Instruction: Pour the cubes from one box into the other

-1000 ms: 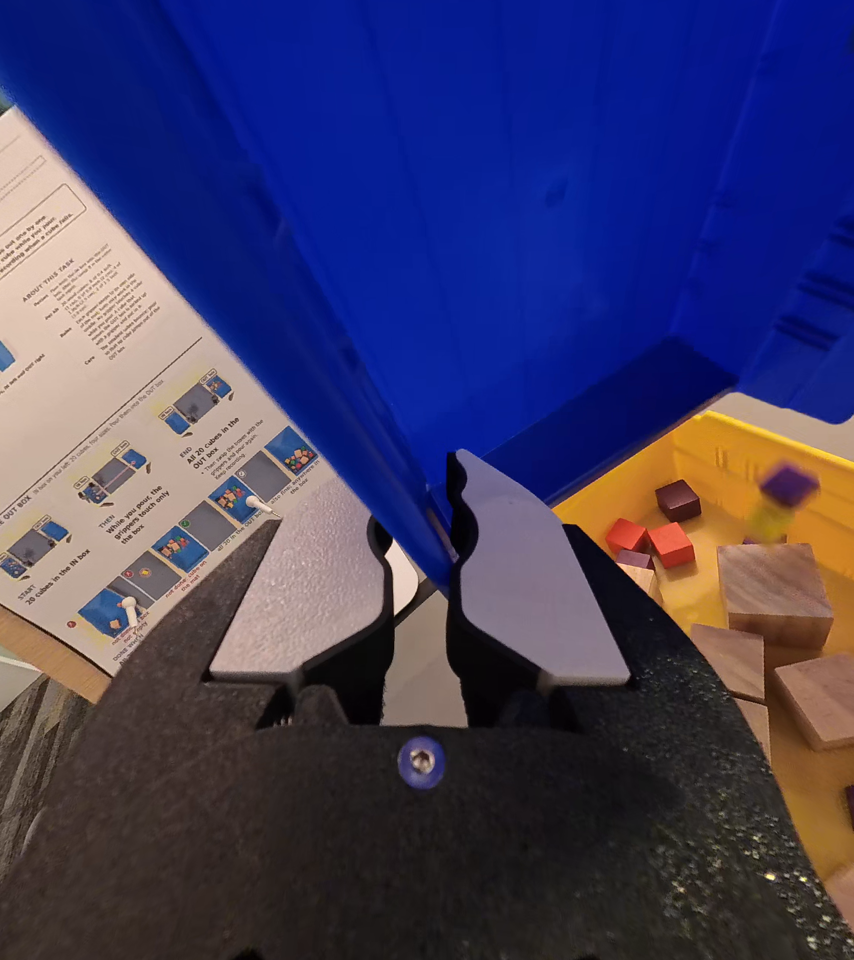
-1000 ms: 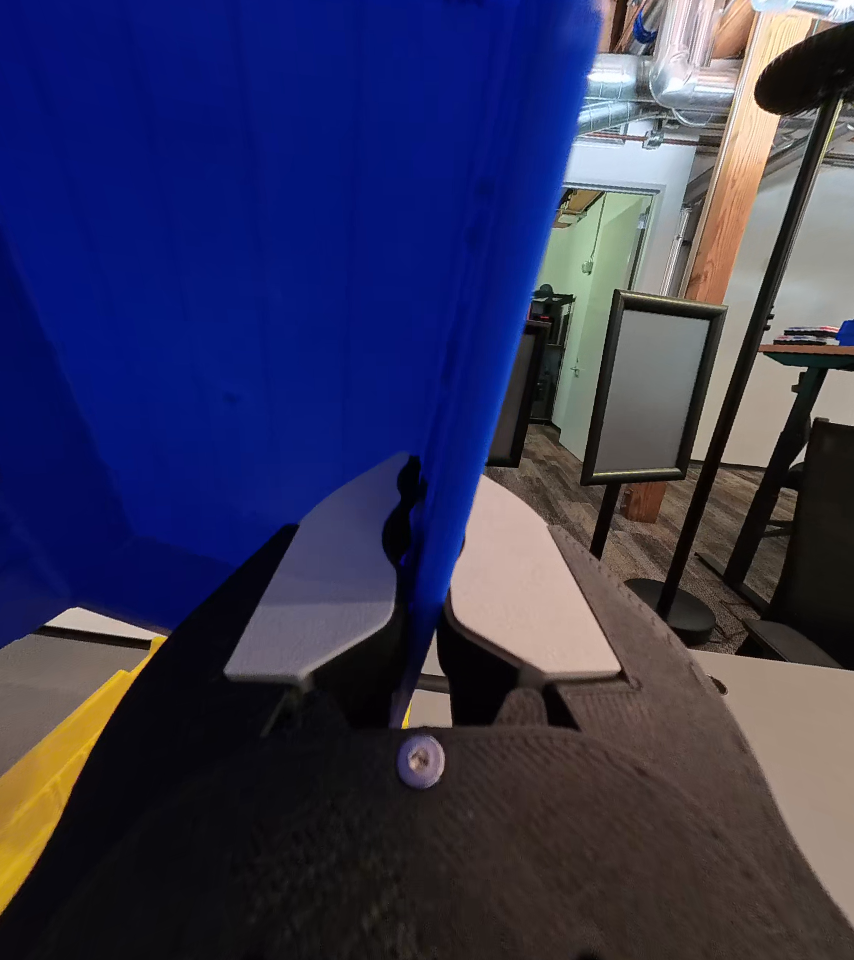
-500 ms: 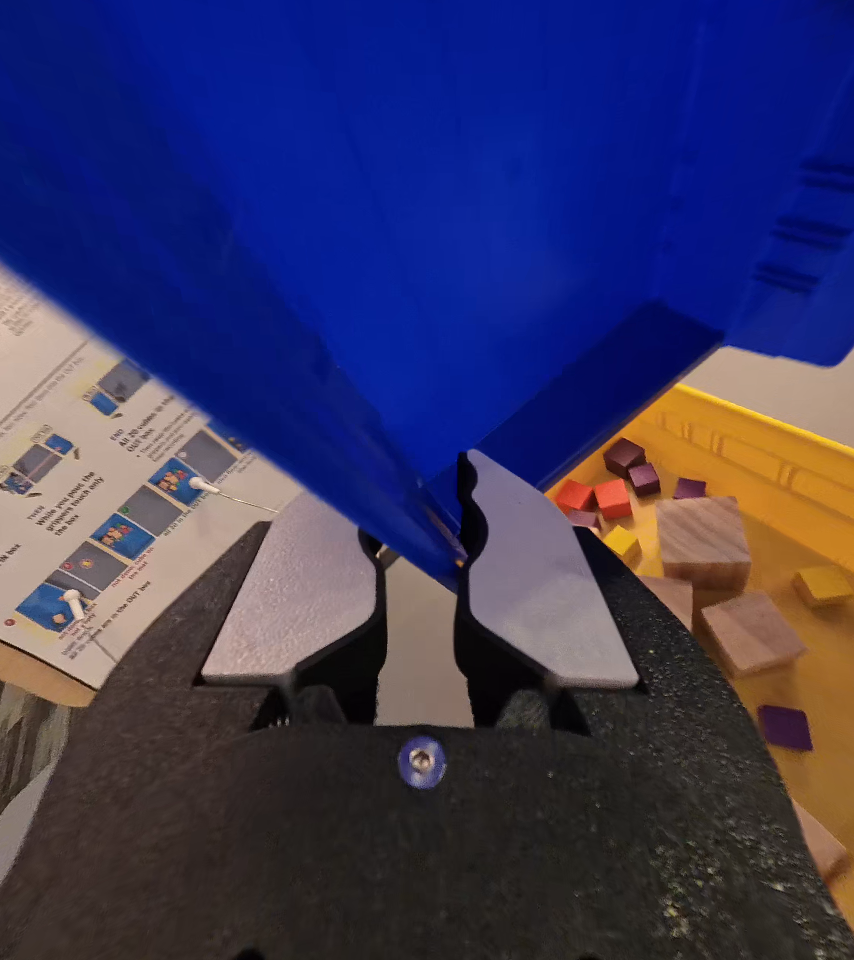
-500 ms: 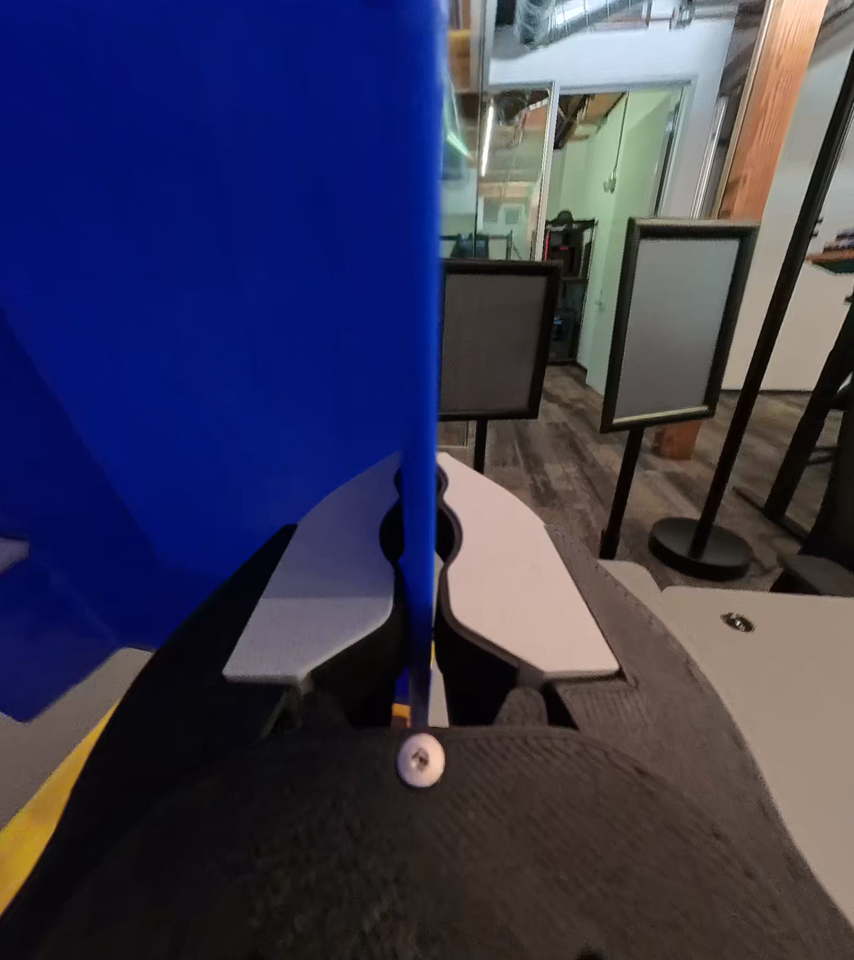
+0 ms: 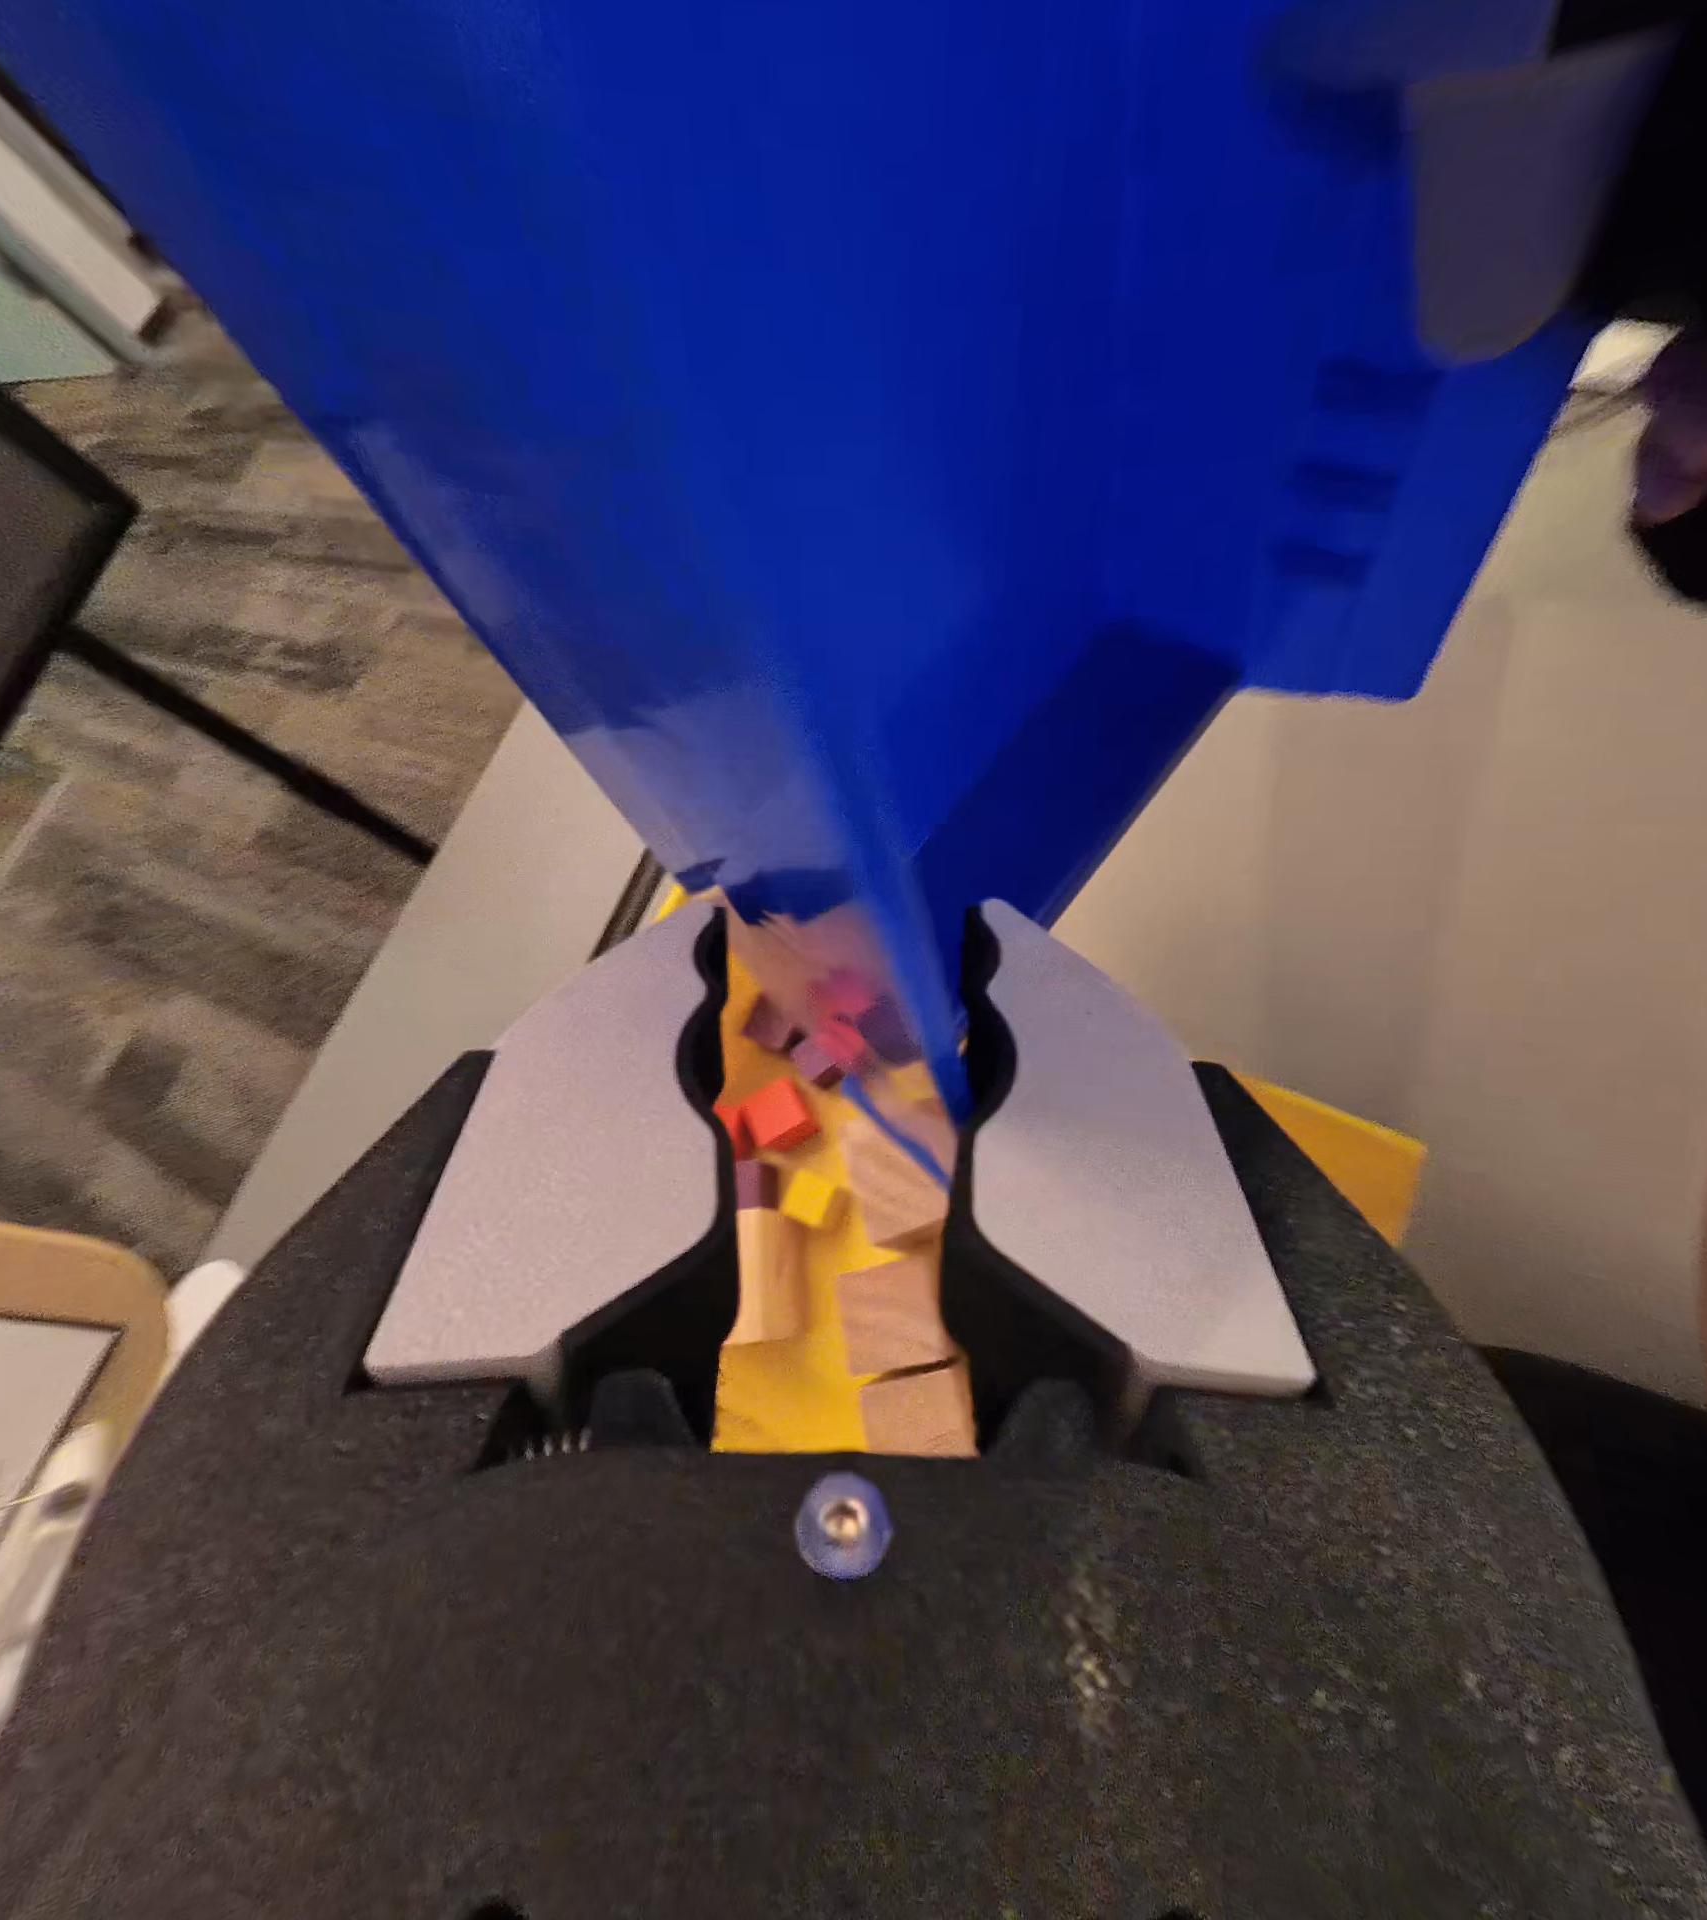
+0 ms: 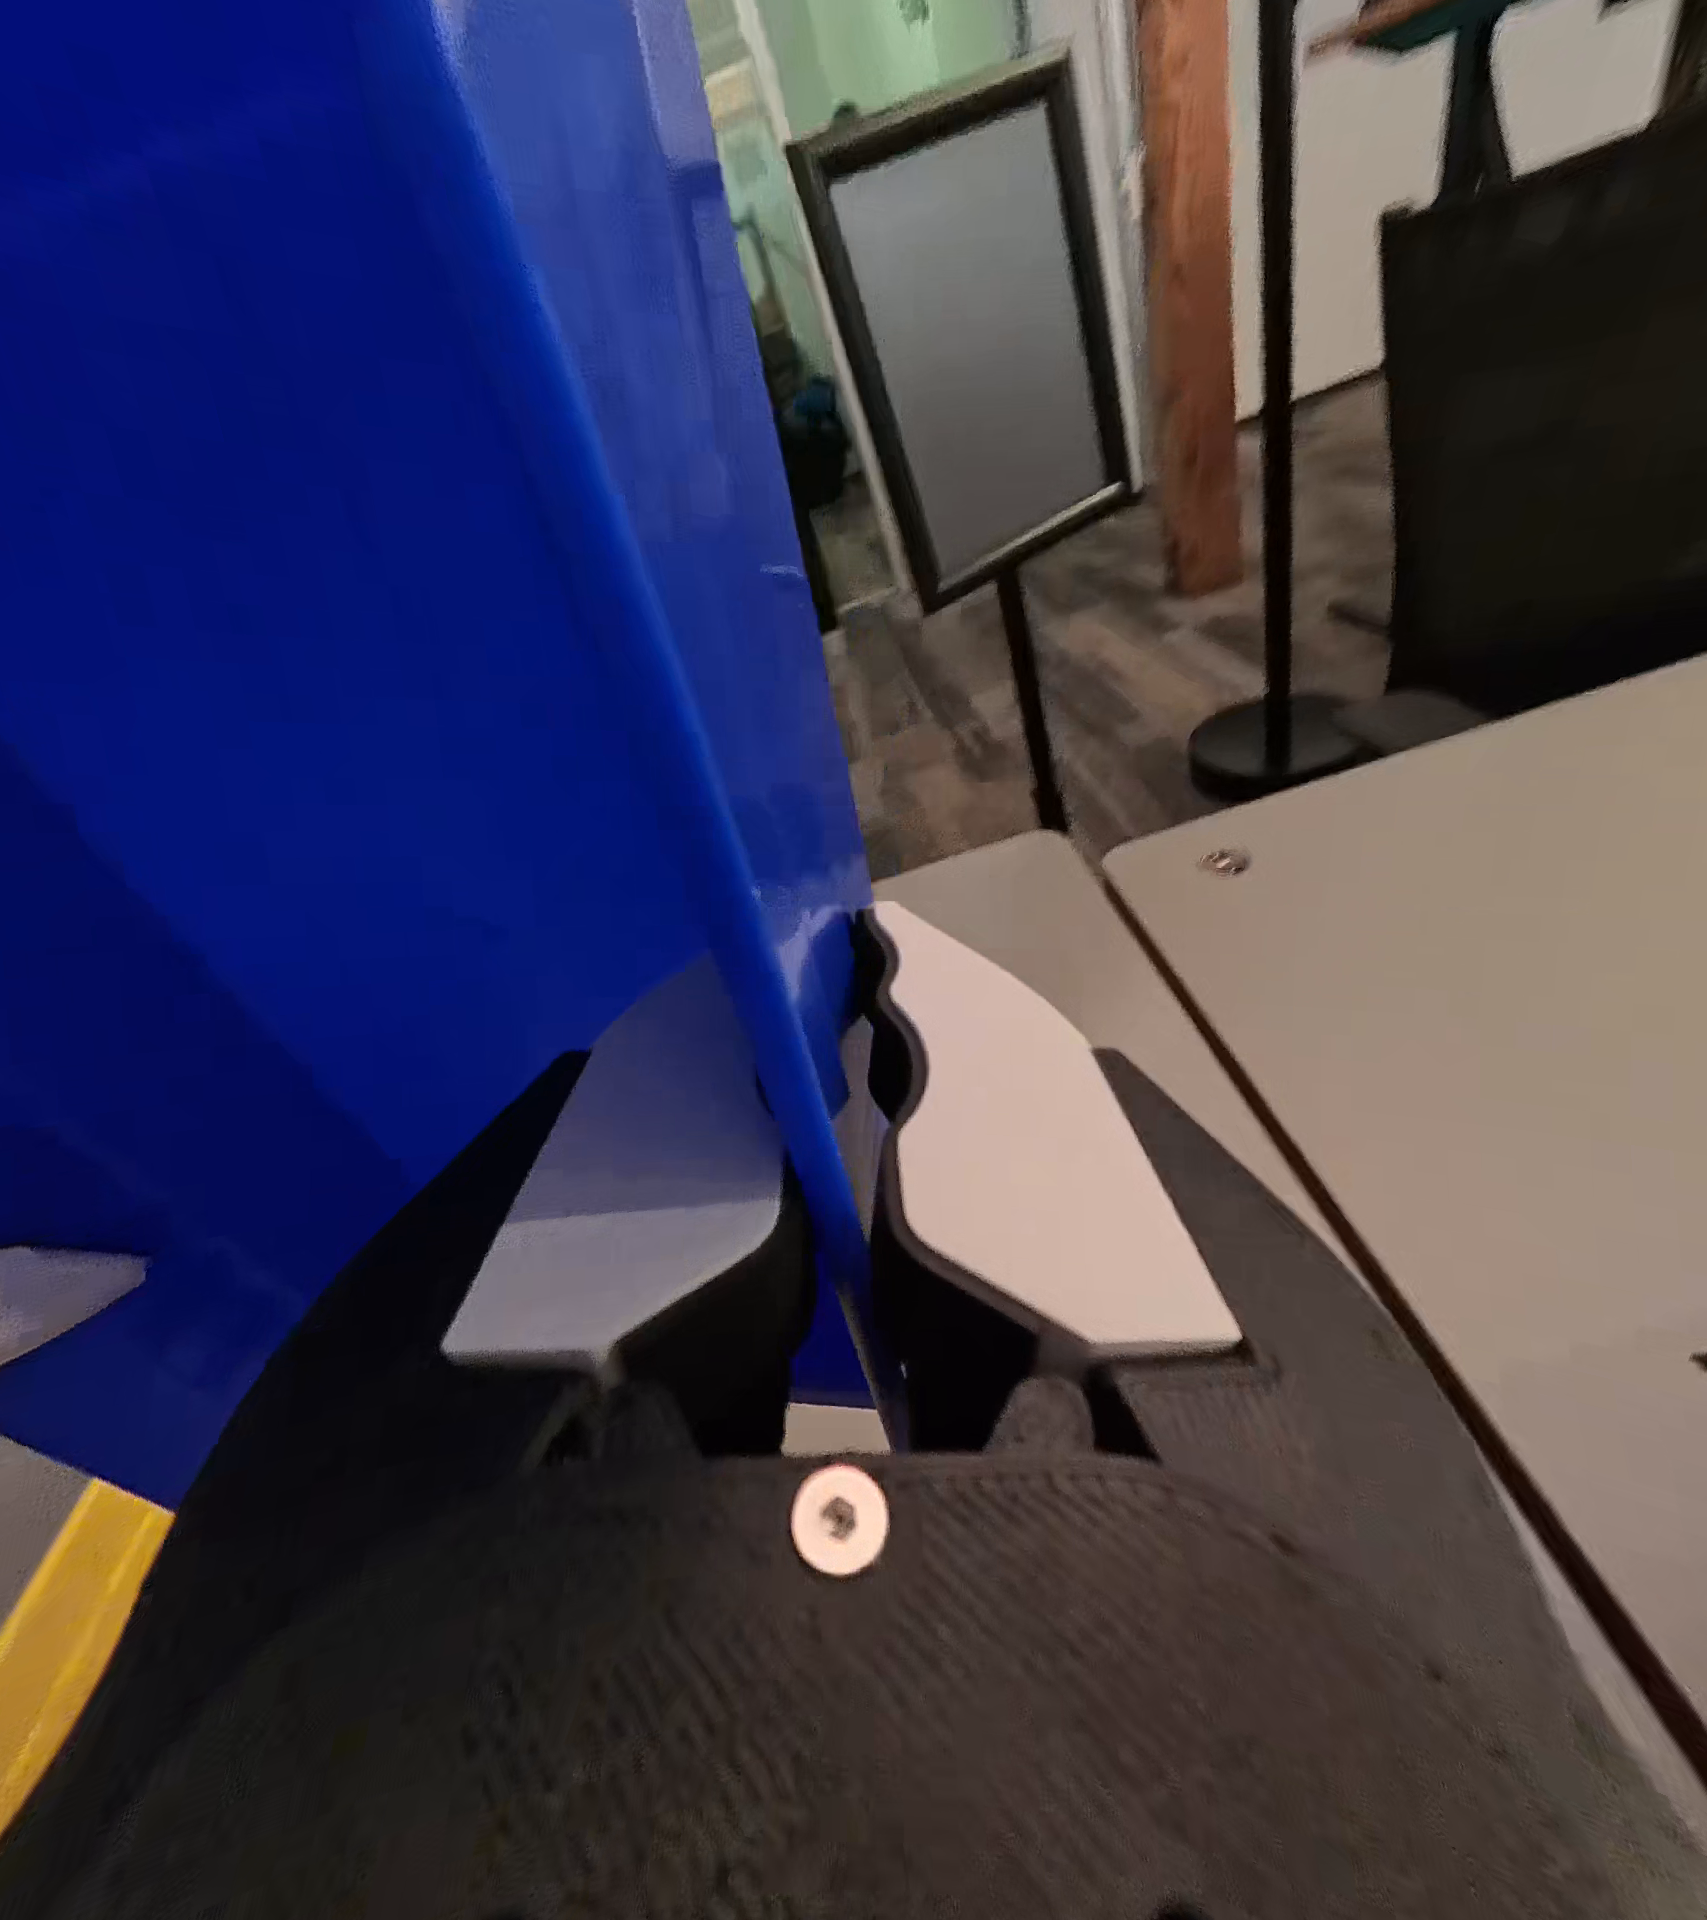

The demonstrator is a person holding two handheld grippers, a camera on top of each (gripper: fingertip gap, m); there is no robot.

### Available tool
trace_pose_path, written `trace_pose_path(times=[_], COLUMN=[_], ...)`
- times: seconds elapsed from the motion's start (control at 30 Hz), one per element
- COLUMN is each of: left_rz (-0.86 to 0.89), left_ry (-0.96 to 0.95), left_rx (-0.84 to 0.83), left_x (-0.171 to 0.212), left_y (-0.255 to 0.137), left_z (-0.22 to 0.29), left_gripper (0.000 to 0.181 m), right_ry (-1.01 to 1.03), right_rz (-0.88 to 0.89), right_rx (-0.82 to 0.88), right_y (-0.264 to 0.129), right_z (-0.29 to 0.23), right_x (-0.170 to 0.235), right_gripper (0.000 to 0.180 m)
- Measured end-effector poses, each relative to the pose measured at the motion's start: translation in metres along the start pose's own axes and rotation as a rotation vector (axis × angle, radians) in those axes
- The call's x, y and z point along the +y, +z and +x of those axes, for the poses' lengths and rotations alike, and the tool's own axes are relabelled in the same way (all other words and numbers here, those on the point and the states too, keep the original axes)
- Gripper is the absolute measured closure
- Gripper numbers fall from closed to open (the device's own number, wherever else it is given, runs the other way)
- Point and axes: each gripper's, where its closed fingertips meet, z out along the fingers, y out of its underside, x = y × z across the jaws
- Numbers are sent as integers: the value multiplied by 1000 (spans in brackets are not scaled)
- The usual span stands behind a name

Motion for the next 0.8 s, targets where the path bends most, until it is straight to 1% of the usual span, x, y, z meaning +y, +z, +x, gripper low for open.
trace_pose_path(times=[0.1,0.13,0.23,0.27,0.3,0.4,0.43,0.53,0.63,0.67,0.7,0.73,0.8], left_rz=[36,52,162,174,164,8,-51,-203,-300,-329,-355,-392,-457], left_ry=[-137,-196,-386,-430,-453,-443,-461,-565,-558,-579,-621,-673,-726], left_rx=[123,187,363,394,378,178,149,195,106,114,164,210,242], left_x=[-1,-1,-1,6,20,87,109,158,191,198,202,208,219], left_y=[-25,-37,-83,-96,-103,-98,-93,-72,-58,-55,-52,-49,-42], left_z=[5,7,0,-6,-16,-55,-62,-59,-68,-67,-62,-57,-55], left_gripper=[101,99,108,116,123,125,124,127,120,115,114,114,115], right_ry=[51,63,88,98,106,68,46,-51,-127,-153,-178,-201,-236], right_rz=[-47,-53,-54,-57,-69,-164,-202,-334,-469,-520,-569,-612,-692], right_rx=[-89,-103,-135,-156,-180,-191,-179,-105,-30,3,39,77,145], right_y=[1,0,-6,-7,-8,-6,-4,4,14,16,18,19,22], right_z=[-10,-13,-17,-18,-18,-12,-10,-5,5,11,18,26,40], right_x=[3,1,-8,-14,-21,-46,-55,-74,-75,-70,-64,-57,-41], right_gripper=[173,173,173,173,172,173,173,173,173,173,173,173,173])
